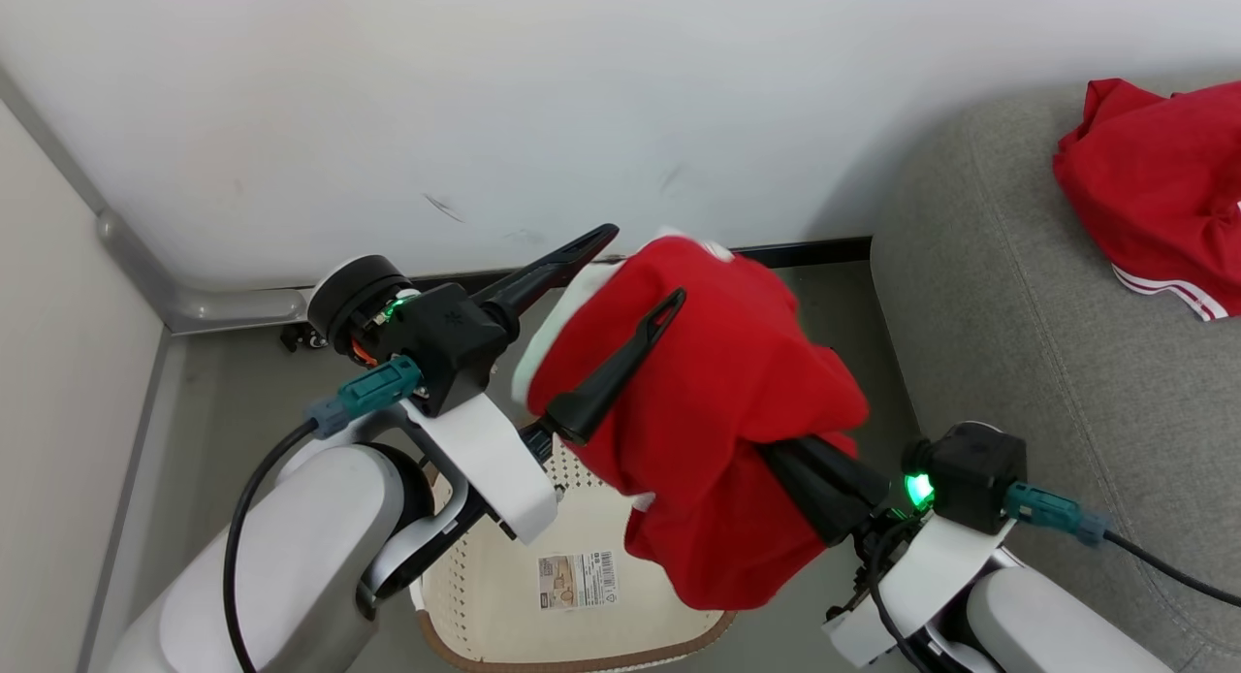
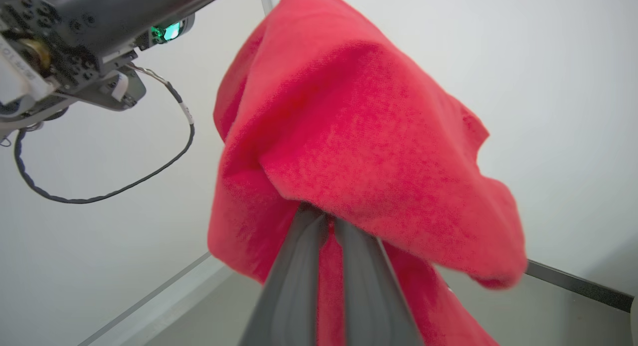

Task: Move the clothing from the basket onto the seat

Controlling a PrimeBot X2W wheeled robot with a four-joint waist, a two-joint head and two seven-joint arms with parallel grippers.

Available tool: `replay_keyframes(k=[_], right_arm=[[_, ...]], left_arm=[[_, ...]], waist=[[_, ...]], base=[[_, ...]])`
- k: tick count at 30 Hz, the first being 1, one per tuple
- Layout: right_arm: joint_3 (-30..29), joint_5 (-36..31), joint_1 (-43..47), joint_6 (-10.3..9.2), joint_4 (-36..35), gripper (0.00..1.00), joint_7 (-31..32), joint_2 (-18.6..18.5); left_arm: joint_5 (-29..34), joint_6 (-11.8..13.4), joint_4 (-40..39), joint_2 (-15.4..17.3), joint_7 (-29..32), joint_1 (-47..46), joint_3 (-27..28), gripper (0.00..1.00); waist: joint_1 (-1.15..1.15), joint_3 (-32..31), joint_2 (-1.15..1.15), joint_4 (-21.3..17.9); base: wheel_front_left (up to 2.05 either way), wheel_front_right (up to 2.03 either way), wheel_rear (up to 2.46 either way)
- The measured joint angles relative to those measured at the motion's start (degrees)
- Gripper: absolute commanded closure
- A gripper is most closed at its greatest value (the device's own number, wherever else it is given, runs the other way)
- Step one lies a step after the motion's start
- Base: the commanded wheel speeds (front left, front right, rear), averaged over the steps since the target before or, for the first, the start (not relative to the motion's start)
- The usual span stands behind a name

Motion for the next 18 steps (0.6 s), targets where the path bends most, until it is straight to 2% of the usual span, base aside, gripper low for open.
replay_keyframes(k=[18], right_arm=[[-8.2, -0.8, -0.9, 0.00, -2.0, 1.00, 0.0, -0.4]], left_arm=[[-1.4, 0.5, 0.8, 0.0, 0.9, 0.2, 0.0, 0.00]], waist=[[0.00, 1.7, 0.00, -2.3]], base=[[0.00, 0.00, 0.00]])
